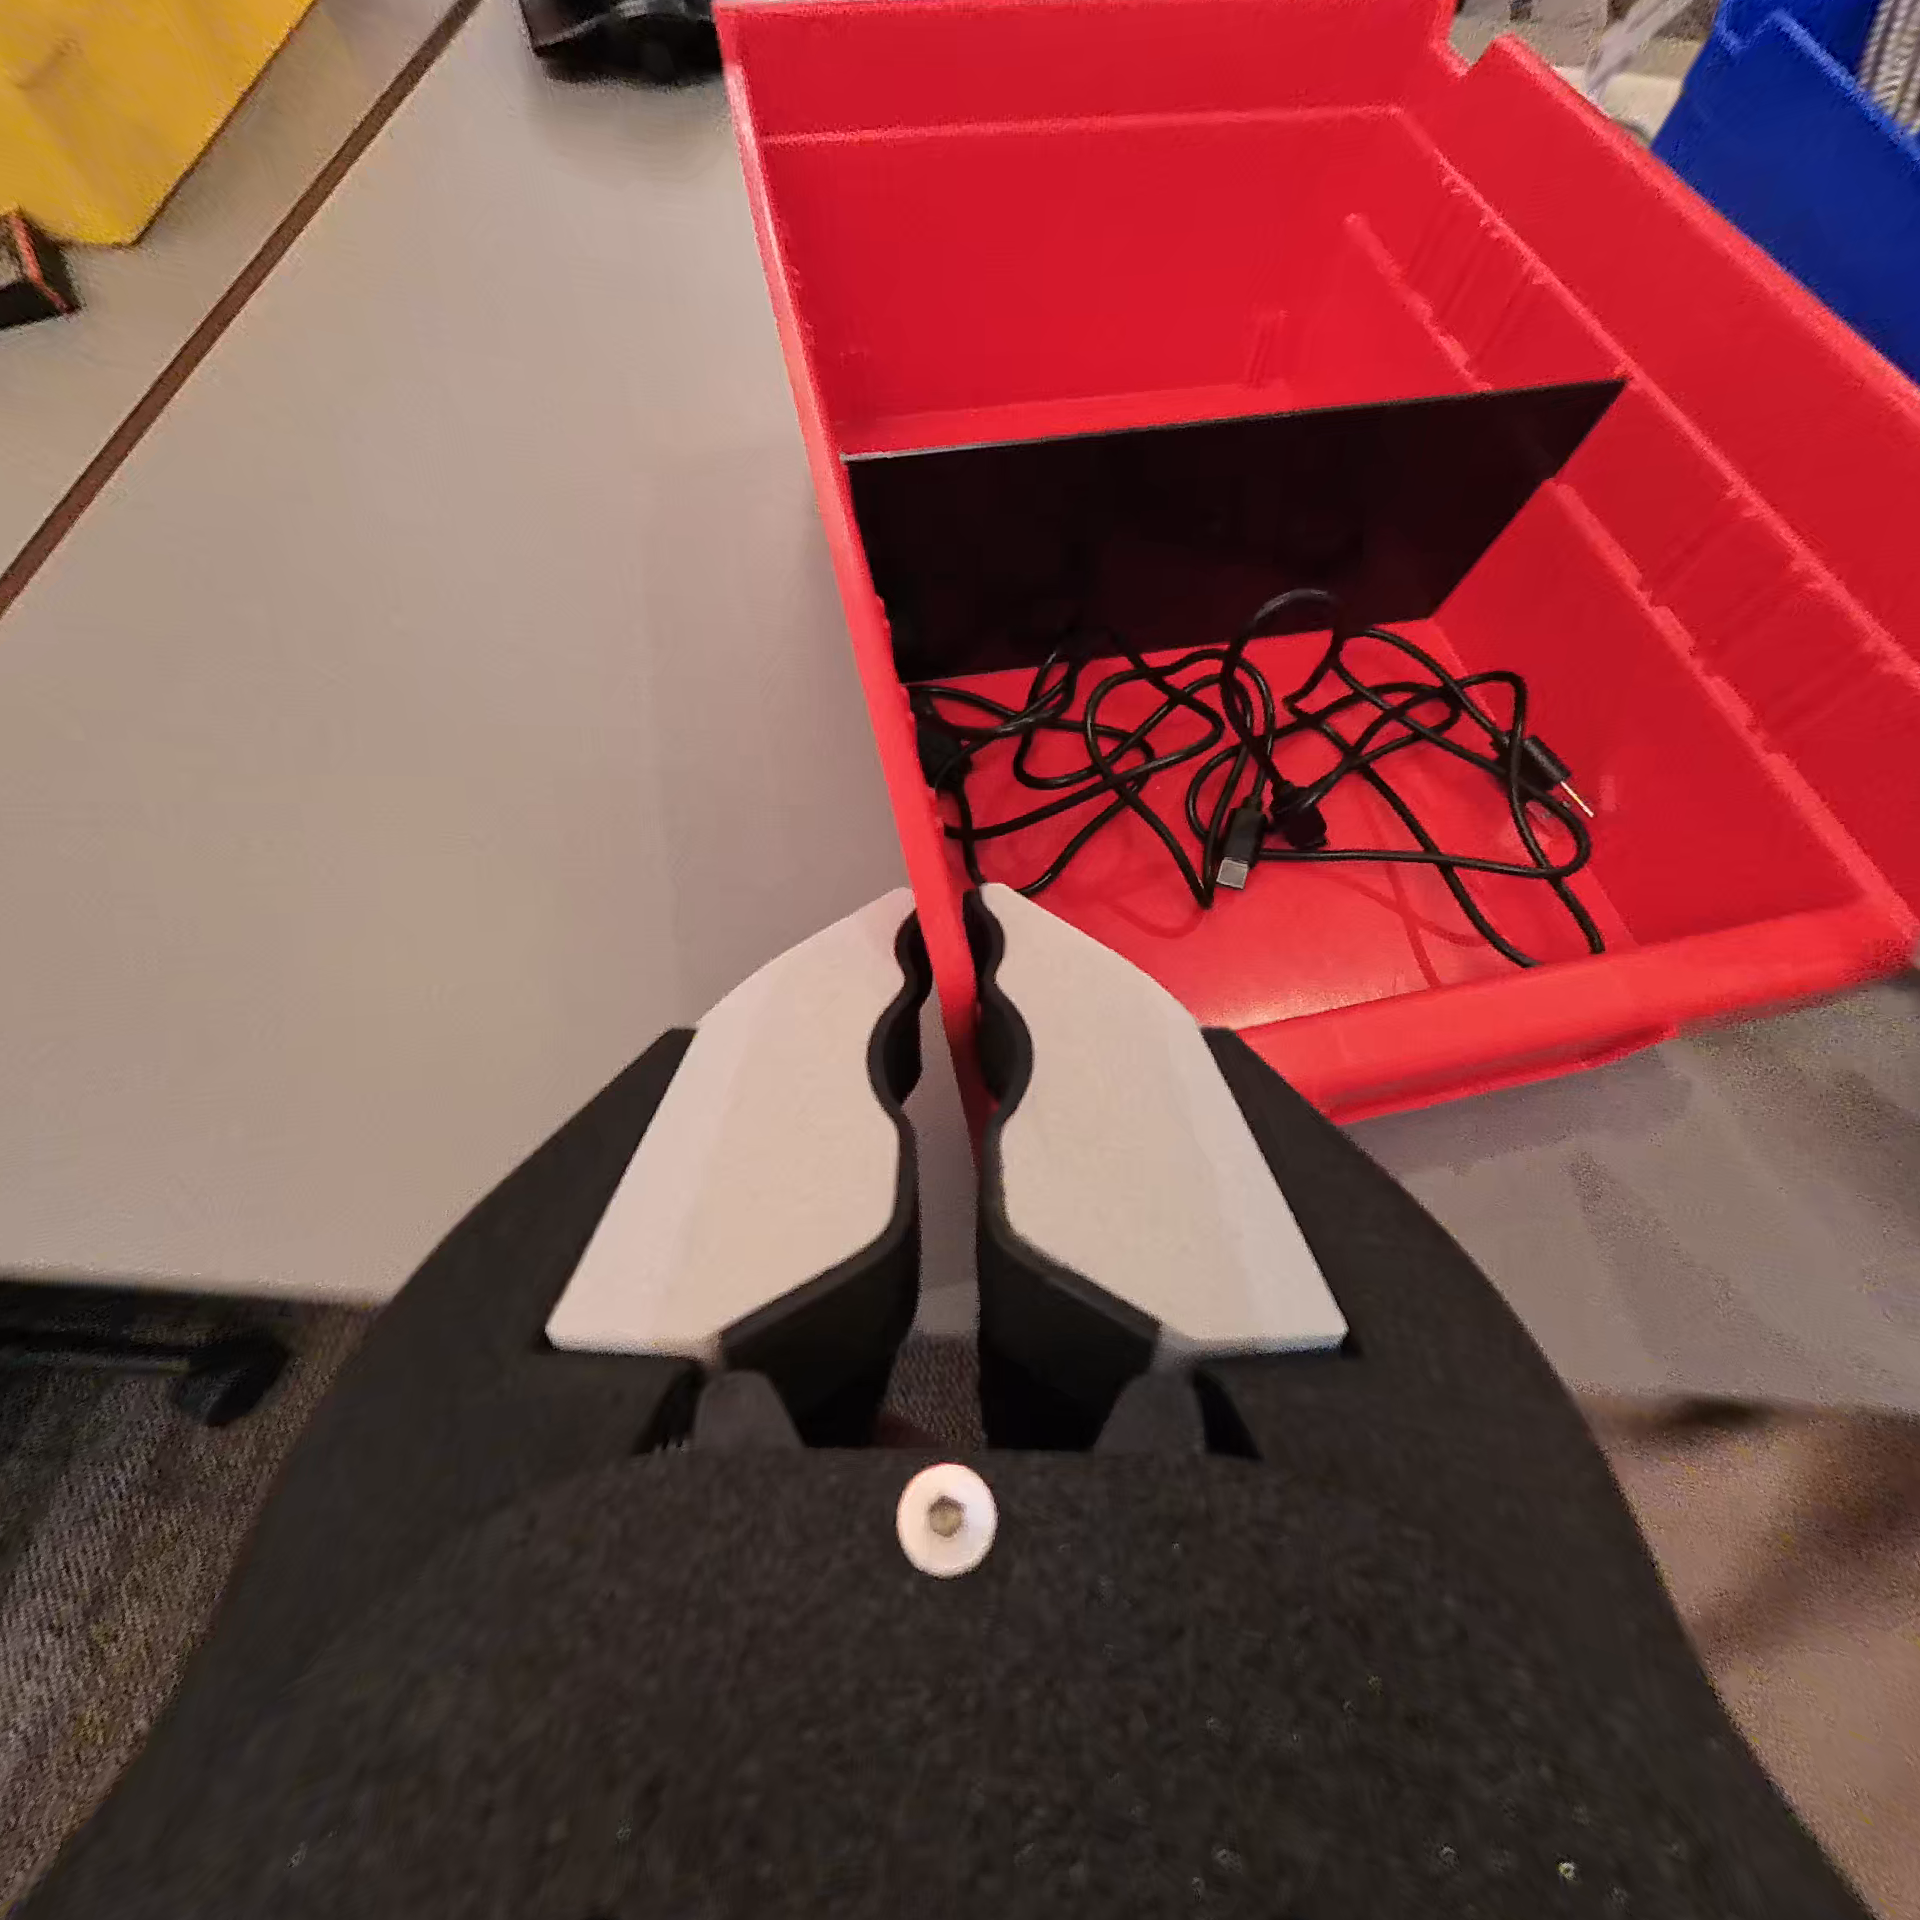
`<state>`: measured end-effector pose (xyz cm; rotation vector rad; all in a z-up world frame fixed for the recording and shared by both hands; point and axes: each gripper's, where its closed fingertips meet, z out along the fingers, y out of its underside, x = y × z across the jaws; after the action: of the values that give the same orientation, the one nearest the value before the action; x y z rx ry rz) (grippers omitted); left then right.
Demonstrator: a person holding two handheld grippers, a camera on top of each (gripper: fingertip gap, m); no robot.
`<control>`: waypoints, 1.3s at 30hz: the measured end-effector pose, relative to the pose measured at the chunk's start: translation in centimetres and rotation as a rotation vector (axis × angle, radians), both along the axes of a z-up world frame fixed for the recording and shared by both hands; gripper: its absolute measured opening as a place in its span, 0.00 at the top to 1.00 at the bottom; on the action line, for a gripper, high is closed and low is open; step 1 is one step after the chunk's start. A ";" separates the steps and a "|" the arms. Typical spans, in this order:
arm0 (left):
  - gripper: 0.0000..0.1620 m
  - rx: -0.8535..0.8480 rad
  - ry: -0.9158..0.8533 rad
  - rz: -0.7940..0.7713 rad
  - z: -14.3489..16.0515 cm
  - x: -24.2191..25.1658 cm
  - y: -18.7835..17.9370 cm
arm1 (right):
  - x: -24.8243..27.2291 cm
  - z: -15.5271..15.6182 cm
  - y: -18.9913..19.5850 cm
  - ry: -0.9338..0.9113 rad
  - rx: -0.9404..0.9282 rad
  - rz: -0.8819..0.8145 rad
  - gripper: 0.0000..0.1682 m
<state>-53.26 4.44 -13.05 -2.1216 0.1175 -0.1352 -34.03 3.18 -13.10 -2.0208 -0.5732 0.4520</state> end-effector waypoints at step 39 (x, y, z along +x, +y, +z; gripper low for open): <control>0.94 0.161 0.147 -0.713 0.3 60.1 -1.5 | 58.6 1.0 -6.8 -0.060 0.091 -0.855 0.97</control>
<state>6.80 2.95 -12.74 -1.8415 0.9386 -0.3729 24.54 -3.65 -12.10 -1.9807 0.2553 -0.1520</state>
